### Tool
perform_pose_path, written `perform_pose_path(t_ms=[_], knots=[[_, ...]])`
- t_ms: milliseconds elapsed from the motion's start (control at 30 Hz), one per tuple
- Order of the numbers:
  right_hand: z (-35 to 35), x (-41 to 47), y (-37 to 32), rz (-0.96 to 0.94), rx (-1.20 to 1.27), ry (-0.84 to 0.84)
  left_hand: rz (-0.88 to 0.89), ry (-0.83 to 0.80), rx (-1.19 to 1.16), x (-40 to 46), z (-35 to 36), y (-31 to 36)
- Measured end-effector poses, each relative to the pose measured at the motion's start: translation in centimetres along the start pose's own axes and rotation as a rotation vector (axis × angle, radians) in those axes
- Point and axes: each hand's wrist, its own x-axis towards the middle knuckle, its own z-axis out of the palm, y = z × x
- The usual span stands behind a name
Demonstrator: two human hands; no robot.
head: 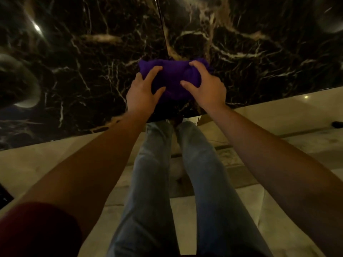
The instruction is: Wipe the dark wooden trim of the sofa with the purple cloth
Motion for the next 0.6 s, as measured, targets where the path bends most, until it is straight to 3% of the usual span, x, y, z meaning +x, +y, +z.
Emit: perform_pose_path(t_ms=[167,400,467,600], knots=[[-0.4,0.0,0.1,0.003,-0.174,-0.044,0.027,-0.093,0.379,0.9,-1.1,0.4],[-3.6,0.6,-2.1,0.054,-0.281,-0.217,0.027,-0.312,0.544,1.6,-5.2,2.6],[-6.0,-0.4,-3.4,0.063,-0.317,-0.209,0.089,-0.282,0.649,-0.4,-7.2,3.5],[-10.9,-2.7,-6.1,-0.014,-0.265,-0.035,0.254,-0.051,0.664,-4.2,-12.0,5.5]])
